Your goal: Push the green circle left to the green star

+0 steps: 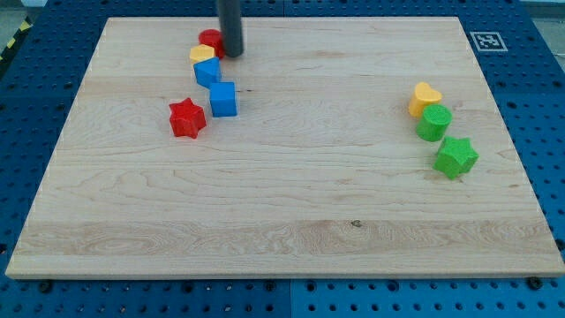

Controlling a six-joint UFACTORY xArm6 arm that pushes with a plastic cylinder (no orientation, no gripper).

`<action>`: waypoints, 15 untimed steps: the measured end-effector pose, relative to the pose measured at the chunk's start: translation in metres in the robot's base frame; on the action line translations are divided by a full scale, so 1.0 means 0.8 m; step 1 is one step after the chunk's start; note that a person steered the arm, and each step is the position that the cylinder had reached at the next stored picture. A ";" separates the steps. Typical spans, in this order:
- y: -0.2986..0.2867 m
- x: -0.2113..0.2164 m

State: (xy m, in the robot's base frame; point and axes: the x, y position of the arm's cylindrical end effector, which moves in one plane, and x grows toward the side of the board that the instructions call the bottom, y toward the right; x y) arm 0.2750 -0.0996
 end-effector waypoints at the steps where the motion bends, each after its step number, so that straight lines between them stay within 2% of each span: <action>1: -0.013 -0.002; 2: 0.005 -0.025; 3: 0.079 -0.040; 4: 0.219 -0.020; 5: 0.370 0.036; 6: 0.433 0.103; 7: 0.414 0.151; 9: 0.310 0.189; 10: 0.314 0.230; 12: 0.342 0.238; 13: 0.342 0.209; 15: 0.411 0.186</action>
State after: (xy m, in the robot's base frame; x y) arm 0.4242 0.2289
